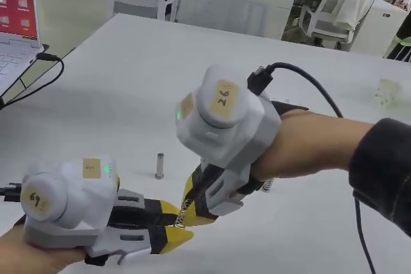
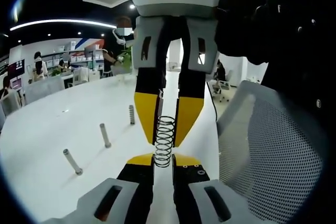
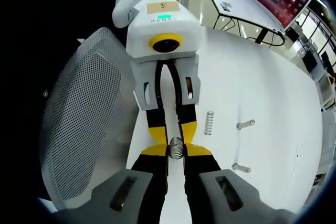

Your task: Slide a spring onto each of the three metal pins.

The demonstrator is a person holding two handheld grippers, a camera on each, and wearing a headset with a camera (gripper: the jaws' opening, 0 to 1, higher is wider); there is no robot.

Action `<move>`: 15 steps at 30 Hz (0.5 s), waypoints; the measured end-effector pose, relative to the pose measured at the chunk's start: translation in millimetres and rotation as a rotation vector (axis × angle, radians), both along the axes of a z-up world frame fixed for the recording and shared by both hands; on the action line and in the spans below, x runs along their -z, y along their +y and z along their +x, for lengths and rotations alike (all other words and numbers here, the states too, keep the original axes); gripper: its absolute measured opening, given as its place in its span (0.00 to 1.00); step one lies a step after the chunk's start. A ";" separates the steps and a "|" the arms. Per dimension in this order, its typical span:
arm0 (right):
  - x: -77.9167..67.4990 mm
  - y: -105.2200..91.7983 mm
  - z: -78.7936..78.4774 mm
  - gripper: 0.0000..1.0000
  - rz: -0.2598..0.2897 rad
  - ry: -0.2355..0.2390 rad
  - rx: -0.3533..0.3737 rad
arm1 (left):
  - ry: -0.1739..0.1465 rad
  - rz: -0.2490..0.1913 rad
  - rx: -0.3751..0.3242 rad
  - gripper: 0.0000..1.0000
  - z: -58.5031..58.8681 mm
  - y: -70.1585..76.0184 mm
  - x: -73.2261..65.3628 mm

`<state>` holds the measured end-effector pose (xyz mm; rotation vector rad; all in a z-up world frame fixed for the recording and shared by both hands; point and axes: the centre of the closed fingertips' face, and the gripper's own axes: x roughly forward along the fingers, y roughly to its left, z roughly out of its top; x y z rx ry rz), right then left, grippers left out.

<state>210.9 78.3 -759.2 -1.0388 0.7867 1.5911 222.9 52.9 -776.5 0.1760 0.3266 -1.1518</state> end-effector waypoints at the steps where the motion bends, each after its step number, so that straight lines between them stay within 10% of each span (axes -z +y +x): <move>1: 0.4 -0.6 0.9 0.08 -0.003 -0.002 0.000 | 0.002 0.002 0.000 0.08 -0.1 0.0 1.0; 15: -1.7 -16.4 20.0 0.08 -0.016 -0.014 0.050 | 0.014 -0.024 -0.046 0.25 5.0 6.3 1.5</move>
